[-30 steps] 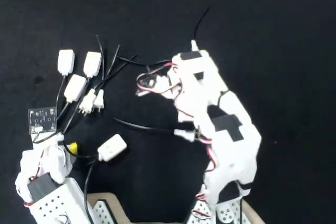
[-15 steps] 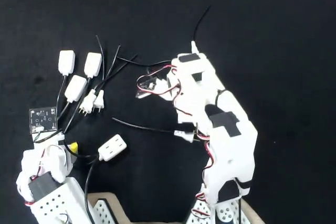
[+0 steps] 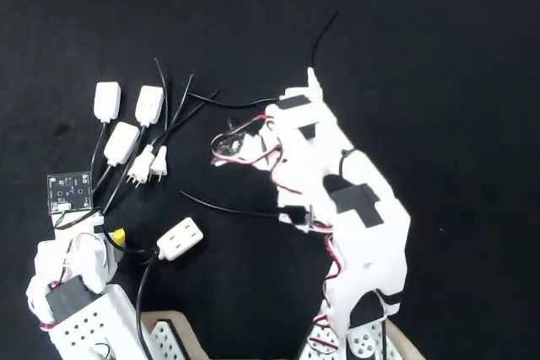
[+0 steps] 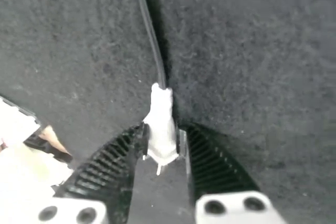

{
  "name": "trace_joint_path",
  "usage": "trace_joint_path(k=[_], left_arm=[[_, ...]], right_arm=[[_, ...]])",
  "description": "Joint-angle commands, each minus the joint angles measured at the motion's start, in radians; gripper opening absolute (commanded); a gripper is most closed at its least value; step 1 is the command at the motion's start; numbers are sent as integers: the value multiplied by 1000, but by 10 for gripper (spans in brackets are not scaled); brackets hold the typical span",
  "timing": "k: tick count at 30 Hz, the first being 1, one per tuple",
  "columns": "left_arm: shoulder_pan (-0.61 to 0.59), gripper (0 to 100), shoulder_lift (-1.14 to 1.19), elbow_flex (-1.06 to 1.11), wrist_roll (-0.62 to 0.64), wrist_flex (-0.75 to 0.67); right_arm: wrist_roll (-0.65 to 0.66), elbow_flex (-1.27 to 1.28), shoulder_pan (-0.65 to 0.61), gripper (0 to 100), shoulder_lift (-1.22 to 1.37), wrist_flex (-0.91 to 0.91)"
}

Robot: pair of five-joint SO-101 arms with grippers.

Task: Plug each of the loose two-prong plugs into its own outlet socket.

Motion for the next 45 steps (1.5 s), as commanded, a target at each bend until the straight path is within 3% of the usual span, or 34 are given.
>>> trace_joint_path(k=[1,9,12,25,36,45], left_arm=[[7,310,-5,-4,-5,-11],[7,310,-5,-4,-5,-11],[7,310,-5,-4,-5,-11],[7,310,-5,-4,-5,-11],[7,310,-5,-4,-5,-11],[16,310,-5,-8,-2,-14]], right_arm=[[-60,101,-60,71,24,-23],[-114,147,-58,70,21,-57],[-123,147,-61,10,21,-58],[-201,165,-63,11,-58,-52],[-313,367,-68,11,-780,-84],[-525,553,-196,11,-1434,-183]])
